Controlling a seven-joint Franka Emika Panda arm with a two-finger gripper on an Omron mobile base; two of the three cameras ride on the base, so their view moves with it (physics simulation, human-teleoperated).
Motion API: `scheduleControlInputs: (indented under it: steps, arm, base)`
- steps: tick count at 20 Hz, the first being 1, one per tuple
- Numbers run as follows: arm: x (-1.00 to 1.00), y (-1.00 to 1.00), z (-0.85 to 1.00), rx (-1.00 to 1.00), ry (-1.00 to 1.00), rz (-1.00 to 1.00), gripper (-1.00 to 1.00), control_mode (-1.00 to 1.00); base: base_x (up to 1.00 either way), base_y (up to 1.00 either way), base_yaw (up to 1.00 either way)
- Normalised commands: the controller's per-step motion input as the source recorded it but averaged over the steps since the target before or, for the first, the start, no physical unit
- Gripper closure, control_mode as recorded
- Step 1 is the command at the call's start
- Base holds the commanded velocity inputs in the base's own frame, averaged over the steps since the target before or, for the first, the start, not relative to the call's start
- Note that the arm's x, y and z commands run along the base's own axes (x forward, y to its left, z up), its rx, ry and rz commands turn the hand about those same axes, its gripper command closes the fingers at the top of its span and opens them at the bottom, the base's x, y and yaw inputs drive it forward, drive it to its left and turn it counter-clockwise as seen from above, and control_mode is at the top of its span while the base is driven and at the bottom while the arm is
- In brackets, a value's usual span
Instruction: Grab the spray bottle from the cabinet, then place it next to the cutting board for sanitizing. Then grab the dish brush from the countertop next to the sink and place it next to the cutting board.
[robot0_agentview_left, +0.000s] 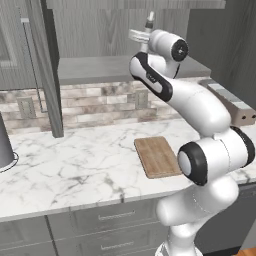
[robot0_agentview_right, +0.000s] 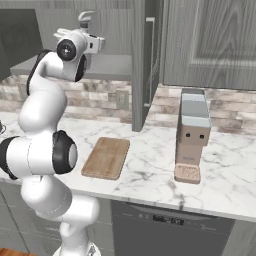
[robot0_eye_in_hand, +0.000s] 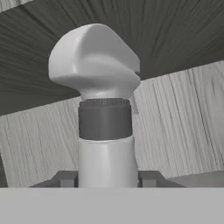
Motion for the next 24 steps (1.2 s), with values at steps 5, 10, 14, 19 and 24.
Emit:
scheduleControlInputs:
  steps: [5,10,14,19,24]
  arm:
    - [-0.24,0.41,0.0,0.19,0.0,0.0,1.0,-1.0]
    - [-0.31,0.07,0.0,0.23,0.04,-0.02,1.0,-1.0]
    - [-0.6,0.0,0.0,0.23,0.11,-0.08,1.0,-1.0]
    - [-0.83,0.0,0.16,-0.01,0.03,-0.03,1.0,-1.0]
    - [-0.81,0.0,0.36,-0.13,0.11,-0.02,1.0,-1.0]
  base:
    - [0.0,0.0,0.0]
    - [0.0,0.0,0.0]
    - [0.0,0.0,0.0]
    - [0.0,0.0,0.0]
    - [0.0,0.0,0.0]
